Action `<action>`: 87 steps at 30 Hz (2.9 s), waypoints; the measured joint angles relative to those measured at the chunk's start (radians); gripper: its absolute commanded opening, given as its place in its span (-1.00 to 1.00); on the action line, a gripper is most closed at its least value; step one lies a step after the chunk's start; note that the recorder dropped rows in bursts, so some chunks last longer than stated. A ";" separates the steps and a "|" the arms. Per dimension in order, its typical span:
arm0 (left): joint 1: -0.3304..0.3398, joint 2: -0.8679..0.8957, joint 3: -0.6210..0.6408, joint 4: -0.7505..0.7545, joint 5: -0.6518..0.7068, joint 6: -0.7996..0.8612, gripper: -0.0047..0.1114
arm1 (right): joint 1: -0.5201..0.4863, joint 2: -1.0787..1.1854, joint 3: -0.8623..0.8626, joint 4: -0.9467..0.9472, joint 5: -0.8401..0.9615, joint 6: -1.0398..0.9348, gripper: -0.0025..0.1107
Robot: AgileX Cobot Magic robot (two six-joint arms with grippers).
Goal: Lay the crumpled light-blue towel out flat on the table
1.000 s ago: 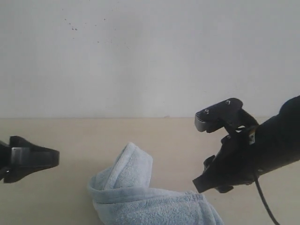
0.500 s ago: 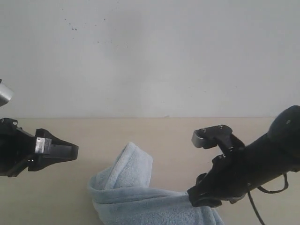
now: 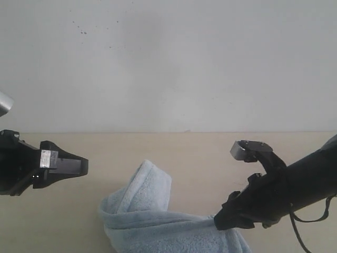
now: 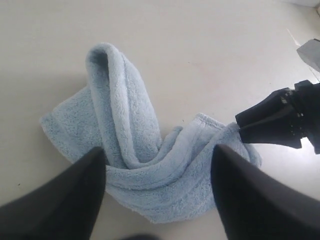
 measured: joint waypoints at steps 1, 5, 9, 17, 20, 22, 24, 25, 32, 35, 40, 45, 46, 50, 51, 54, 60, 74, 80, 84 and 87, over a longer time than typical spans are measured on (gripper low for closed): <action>0.000 0.000 0.000 0.000 0.000 0.000 0.09 | 0.000 0.010 0.000 0.007 0.009 -0.010 -0.14; 0.000 0.000 0.000 -0.008 0.000 0.000 0.09 | 0.000 0.034 0.000 0.034 0.025 -0.048 -0.15; 0.000 0.000 0.000 -0.011 0.000 0.000 0.09 | 0.000 0.047 0.000 0.043 0.050 -0.070 -0.59; 0.000 0.000 0.000 -0.013 0.000 0.000 0.09 | 0.000 0.047 0.000 0.044 0.066 -0.076 -0.96; 0.000 0.000 0.000 -0.015 0.000 0.000 0.09 | 0.000 0.025 0.000 0.044 0.081 -0.078 -0.96; 0.000 0.000 0.000 -0.015 0.000 0.000 0.09 | 0.000 -0.012 0.000 0.044 0.091 -0.081 -0.96; 0.000 0.000 0.000 -0.015 0.000 0.000 0.09 | 0.000 -0.055 0.000 0.044 0.105 -0.083 -0.96; 0.000 0.000 0.000 -0.015 0.000 0.000 0.09 | 0.000 -0.080 0.000 0.045 0.113 -0.084 -0.96; 0.000 0.000 0.000 -0.080 0.095 0.031 0.09 | 0.000 -0.217 0.000 0.053 0.176 -0.087 -0.96; 0.000 0.000 0.000 -0.161 0.186 0.094 0.09 | 0.000 -0.238 0.000 0.076 0.186 -0.092 -0.96; -0.042 0.000 0.000 -0.252 0.246 0.176 0.10 | 0.002 -0.239 -0.012 0.091 0.214 -0.102 -0.96; -0.164 0.013 -0.020 -0.290 0.185 0.239 0.23 | 0.063 -0.239 -0.065 0.097 0.202 -0.102 -0.96; -0.187 0.023 -0.031 -0.296 0.165 0.246 0.23 | 0.078 -0.239 -0.074 0.097 0.196 -0.102 -0.96; -0.260 0.096 -0.093 -0.307 0.134 0.262 0.23 | 0.114 -0.239 -0.107 0.099 0.162 -0.100 -0.96; -0.272 0.116 -0.108 -0.309 0.134 0.265 0.23 | 0.116 -0.239 -0.112 0.099 0.160 -0.097 -0.96; -0.301 0.186 -0.151 -0.309 0.132 0.275 0.23 | 0.120 -0.239 -0.116 0.099 0.158 -0.094 -0.96; -0.325 0.285 -0.177 -0.309 0.138 0.315 0.23 | 0.120 -0.239 -0.118 0.099 0.156 -0.090 -0.96; -0.325 0.292 -0.177 -0.272 0.103 0.387 0.23 | 0.120 -0.239 -0.118 0.099 0.154 -0.092 -0.96; -0.327 0.258 -0.177 -0.262 -0.021 0.500 0.23 | 0.120 -0.239 -0.118 0.099 0.160 -0.095 -0.96; -0.327 0.247 -0.187 -0.262 -0.062 0.647 0.23 | 0.120 -0.239 -0.118 0.099 0.169 -0.098 -0.96; -0.327 0.249 -0.202 -0.265 -0.068 0.723 0.23 | 0.120 -0.239 -0.118 0.099 0.171 -0.102 -0.96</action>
